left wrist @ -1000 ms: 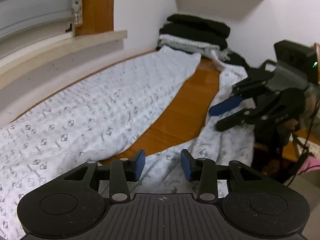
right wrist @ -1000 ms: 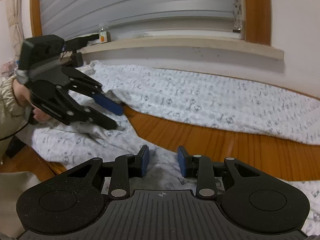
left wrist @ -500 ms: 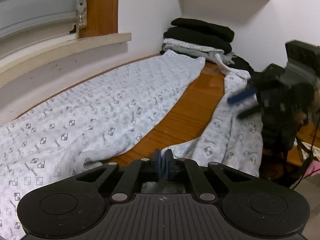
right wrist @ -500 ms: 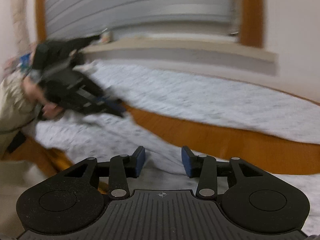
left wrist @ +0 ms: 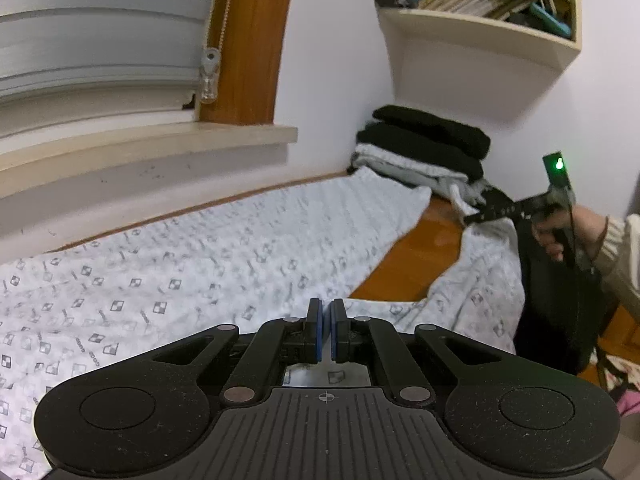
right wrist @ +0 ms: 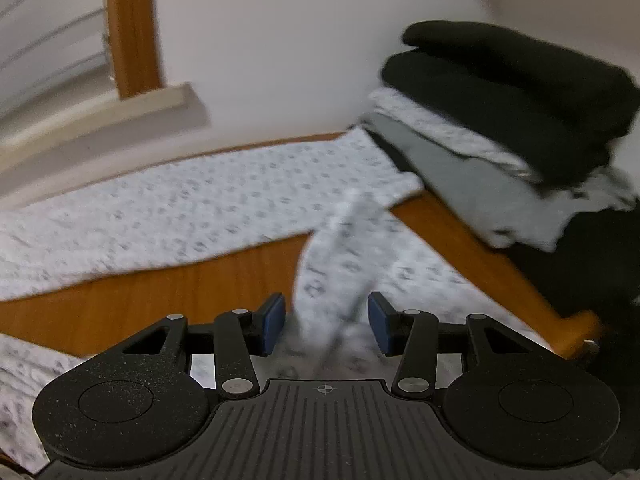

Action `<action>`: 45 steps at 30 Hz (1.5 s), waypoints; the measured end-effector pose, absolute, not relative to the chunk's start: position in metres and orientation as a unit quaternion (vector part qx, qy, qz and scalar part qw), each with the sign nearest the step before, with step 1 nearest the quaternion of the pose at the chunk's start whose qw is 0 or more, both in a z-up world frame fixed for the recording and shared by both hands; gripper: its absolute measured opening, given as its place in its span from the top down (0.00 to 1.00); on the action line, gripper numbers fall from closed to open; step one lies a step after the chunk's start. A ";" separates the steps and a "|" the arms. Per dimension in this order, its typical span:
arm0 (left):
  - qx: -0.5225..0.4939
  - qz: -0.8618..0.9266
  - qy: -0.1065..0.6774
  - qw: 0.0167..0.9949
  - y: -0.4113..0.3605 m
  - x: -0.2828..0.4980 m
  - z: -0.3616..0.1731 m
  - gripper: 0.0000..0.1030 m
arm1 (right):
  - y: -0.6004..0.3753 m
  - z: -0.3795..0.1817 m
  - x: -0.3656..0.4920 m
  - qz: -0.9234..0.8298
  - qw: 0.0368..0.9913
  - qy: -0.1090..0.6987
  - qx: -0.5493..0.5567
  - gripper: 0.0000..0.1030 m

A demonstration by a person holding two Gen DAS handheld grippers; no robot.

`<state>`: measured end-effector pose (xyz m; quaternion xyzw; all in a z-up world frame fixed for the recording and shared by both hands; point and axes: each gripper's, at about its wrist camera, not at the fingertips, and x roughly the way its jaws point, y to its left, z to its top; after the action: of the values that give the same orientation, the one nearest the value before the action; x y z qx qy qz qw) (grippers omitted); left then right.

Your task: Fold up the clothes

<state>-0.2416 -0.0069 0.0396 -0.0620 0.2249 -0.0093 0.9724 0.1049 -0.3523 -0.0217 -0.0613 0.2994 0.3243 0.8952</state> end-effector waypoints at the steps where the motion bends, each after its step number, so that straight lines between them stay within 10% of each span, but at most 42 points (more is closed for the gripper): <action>1: -0.064 -0.006 0.219 0.974 -0.006 -0.243 0.041 0.96 | -0.348 -0.022 0.107 0.325 0.894 0.303 -0.061 0.59; 3: -0.069 0.005 0.207 0.976 -0.004 -0.245 0.042 0.96 | -0.343 -0.019 0.111 0.329 0.895 0.296 -0.054 0.97; 14: -0.096 0.028 0.179 0.979 0.008 -0.257 0.044 0.97 | -0.429 0.033 0.055 0.278 0.951 0.116 0.067 0.97; 29: -0.099 0.053 0.219 0.969 0.015 -0.244 0.038 0.96 | -0.476 -0.016 0.033 0.295 0.907 0.296 -0.049 0.97; 34: -0.089 0.055 0.238 0.966 0.013 -0.238 0.036 0.96 | -0.484 -0.003 0.030 0.260 0.931 0.257 -0.019 0.79; 45: -0.098 0.064 0.258 0.959 0.015 -0.234 0.033 0.96 | -0.443 0.001 0.040 0.257 0.936 0.236 -0.030 0.85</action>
<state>-0.2338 0.0149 0.0330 -0.0977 0.2577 0.0638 0.9592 0.0397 -0.4430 0.0013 -0.0296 0.2364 0.2574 0.9365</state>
